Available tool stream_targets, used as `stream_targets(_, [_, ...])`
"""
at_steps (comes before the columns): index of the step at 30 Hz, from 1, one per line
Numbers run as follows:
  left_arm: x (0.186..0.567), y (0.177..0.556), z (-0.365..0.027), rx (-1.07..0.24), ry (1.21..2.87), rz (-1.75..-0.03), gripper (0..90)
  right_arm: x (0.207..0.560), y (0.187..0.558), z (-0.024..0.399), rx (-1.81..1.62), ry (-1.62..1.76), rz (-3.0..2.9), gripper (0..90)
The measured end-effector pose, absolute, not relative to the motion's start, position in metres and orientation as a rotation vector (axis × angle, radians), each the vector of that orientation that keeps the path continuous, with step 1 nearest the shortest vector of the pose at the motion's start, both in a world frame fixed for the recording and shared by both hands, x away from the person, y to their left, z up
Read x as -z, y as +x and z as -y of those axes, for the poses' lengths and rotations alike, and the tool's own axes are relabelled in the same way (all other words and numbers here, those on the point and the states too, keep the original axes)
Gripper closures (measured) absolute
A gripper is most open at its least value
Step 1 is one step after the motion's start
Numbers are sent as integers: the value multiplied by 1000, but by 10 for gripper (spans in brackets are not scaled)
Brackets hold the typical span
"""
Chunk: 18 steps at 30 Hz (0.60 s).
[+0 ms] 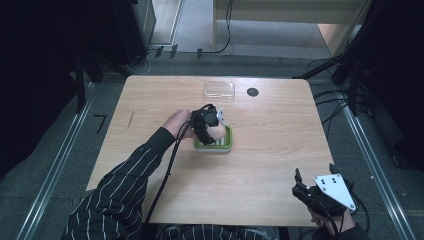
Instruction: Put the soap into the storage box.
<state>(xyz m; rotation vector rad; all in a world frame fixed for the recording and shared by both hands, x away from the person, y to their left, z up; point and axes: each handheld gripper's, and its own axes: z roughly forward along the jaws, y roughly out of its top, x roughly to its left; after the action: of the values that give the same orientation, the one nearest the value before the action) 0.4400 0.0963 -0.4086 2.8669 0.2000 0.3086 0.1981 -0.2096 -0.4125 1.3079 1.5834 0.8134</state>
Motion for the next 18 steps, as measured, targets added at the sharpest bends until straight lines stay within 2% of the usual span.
stream_targets(18, [428, 447, -94, -291, 2874, -195, 332, 413, 198, 210, -813, 1308, -1585, 136])
